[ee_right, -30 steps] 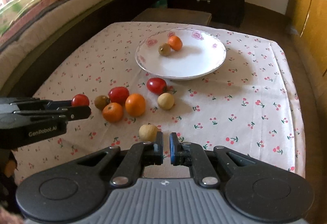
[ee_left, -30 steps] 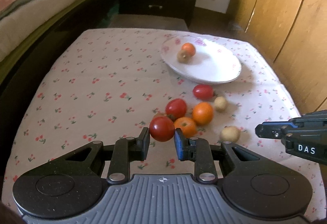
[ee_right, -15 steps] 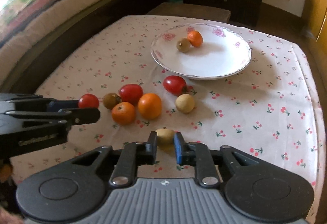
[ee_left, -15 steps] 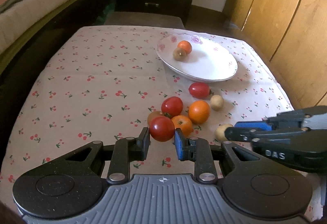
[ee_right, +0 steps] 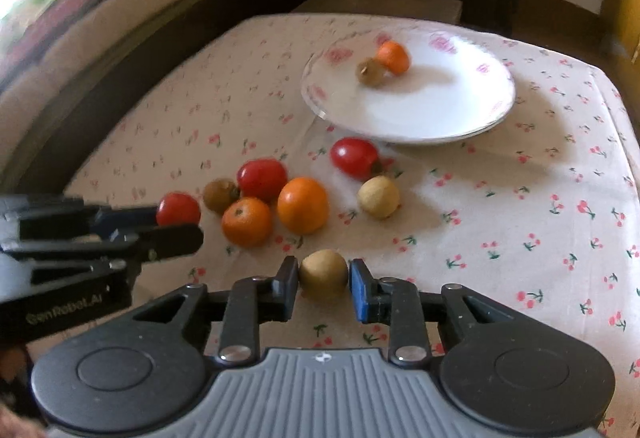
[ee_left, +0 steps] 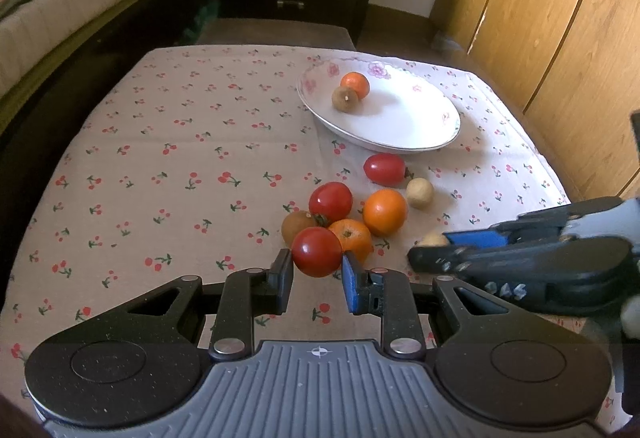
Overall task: Organize fruits
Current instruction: 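Close the right tool on the tan round fruit while the left tool holds the tomato, then lift the tan fruit with the right tool while the left tool holds the tomato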
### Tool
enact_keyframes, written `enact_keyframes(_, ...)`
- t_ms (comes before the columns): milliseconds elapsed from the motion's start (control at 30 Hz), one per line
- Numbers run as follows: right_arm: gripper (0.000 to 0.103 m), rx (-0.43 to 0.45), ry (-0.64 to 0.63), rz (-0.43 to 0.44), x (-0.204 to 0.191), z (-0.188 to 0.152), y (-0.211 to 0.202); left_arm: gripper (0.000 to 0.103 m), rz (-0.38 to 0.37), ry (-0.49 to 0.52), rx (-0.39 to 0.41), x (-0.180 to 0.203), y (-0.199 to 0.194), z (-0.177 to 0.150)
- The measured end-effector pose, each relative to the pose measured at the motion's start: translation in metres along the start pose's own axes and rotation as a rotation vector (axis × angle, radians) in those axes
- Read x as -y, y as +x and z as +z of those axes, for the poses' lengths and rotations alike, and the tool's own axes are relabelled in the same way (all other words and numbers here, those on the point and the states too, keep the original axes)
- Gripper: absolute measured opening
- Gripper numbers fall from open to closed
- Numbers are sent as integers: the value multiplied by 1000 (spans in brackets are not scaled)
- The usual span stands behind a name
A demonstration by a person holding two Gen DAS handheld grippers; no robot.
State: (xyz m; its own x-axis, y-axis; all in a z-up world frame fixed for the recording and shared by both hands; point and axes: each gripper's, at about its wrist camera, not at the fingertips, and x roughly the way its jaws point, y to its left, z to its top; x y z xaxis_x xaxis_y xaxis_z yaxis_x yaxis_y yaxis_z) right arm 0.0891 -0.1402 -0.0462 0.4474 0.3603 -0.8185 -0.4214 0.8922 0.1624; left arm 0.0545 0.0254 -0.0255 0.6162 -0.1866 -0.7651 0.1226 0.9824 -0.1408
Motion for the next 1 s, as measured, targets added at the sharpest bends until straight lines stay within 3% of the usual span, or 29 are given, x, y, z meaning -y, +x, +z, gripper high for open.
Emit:
enact_keyframes(200,29,3,-17,-60,-3,-1,0,34,5,0,-3,2,3,1)
enact_keyframes(733,29,64,2,-95,0,4,-27,32,37,79,50,28,-5,15)
enact_keyframes(833,29,63,18,-98,6,3,-28,32,24,45,40,20,-3,16)
enact_keyframes(1000,29,58,37,-90,11,3,-26,32,-9,-95,20,-14,-1,15)
